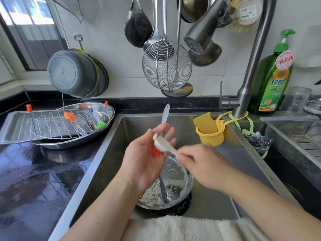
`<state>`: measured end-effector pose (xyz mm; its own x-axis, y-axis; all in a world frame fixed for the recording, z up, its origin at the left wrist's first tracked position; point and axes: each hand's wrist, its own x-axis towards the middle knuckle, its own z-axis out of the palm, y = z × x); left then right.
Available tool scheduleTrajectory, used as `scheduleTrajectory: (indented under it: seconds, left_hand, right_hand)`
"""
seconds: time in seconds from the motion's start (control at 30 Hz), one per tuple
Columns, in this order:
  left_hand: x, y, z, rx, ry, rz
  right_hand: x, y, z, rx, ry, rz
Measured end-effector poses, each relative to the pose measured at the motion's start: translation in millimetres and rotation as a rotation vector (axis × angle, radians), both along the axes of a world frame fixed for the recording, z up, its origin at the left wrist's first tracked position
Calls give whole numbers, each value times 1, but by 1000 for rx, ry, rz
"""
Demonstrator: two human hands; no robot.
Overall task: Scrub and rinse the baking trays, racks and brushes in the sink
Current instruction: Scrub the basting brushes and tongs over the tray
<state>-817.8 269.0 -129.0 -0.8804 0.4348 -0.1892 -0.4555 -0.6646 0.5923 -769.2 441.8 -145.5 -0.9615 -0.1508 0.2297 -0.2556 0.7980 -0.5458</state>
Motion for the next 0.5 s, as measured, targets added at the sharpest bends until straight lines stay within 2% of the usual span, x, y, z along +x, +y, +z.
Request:
scheduleTrajectory:
  seconds: [0.1, 0.23, 0.37, 0.5]
  left_hand:
    - [-1, -2, -2, 5, -21, 13]
    - [-3, -2, -4, -23, 11, -6]
    - [-9, -2, -11, -176, 69, -12]
    - [-8, -1, -12, -183, 47, -12]
  right_hand:
    - [3, -5, -3, 63, -65, 102]
    - [5, 3, -1, -47, -76, 158]
    - [0, 12, -7, -142, 49, -33]
    - [-3, 15, -7, -131, 81, -144]
